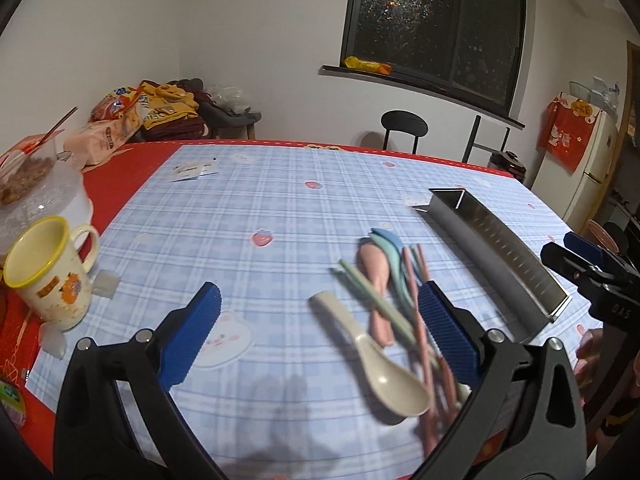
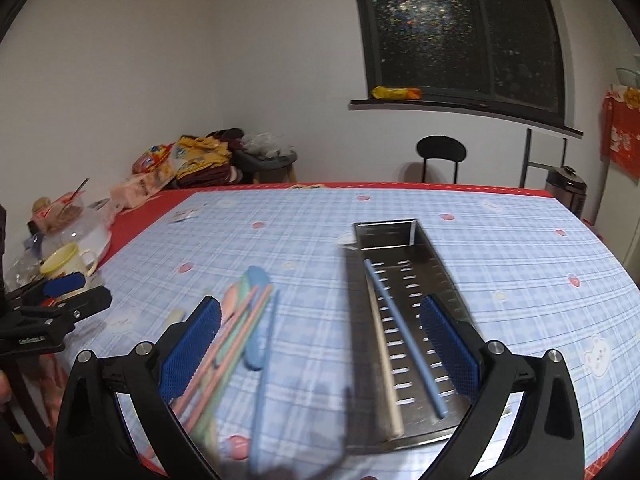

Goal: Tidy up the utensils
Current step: 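Close the right tool on a green chopstick while the left tool moves to a pink chopstick, then close the left tool on the pink chopstick while the right tool holds the green chopstick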

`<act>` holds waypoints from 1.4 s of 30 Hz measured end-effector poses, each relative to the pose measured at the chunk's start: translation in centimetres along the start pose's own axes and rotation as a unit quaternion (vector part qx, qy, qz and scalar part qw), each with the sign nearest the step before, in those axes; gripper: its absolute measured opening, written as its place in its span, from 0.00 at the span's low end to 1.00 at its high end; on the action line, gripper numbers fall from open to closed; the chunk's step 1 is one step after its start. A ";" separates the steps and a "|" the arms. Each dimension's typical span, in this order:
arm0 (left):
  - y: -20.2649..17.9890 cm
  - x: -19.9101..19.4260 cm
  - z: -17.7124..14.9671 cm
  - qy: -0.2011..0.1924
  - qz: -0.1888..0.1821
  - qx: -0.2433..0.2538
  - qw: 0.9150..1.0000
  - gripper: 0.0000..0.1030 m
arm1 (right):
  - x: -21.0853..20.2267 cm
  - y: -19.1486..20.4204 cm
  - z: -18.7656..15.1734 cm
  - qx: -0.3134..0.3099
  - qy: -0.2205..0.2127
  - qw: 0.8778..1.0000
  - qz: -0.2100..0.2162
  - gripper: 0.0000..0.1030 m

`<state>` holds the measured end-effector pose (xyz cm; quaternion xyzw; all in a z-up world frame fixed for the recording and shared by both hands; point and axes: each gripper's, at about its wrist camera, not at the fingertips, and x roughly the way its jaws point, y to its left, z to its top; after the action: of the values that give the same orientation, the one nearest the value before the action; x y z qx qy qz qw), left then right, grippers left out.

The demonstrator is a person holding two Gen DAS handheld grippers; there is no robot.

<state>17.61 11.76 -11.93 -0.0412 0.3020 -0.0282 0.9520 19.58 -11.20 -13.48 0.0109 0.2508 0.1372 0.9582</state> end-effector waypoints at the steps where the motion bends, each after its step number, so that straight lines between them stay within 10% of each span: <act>1: 0.2 -0.2 -0.2 -0.002 -0.001 0.001 1.000 0.95 | 0.1 0.5 -0.1 -0.006 0.010 1.000 0.008 0.94; 9: 1.4 0.3 -1.2 0.024 -0.007 0.008 1.000 0.95 | 1.1 3.0 -1.4 -0.029 0.055 0.998 0.019 0.90; 14: 1.1 1.2 -2.1 0.052 -0.015 0.007 0.999 0.94 | 2.5 4.2 -3.1 -0.030 0.119 0.990 0.068 0.43; 19: 0.9 1.5 -2.7 0.059 -0.036 -0.006 0.998 0.93 | 3.5 5.8 -4.6 -0.034 0.160 0.982 0.093 0.19; 29: 0.0 3.0 -3.0 0.101 -0.083 -0.013 0.991 0.51 | 5.5 6.4 -5.6 -0.020 0.195 0.975 0.104 0.15; 42: -5.4 6.7 -2.6 0.165 -0.146 0.059 0.974 0.22 | 6.3 5.1 -5.9 0.015 0.196 0.973 0.120 0.12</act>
<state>21.38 5.71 -17.35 -0.0231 0.4435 -0.1913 0.8753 20.66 -4.87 -21.15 0.0285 0.4326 0.2471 0.8666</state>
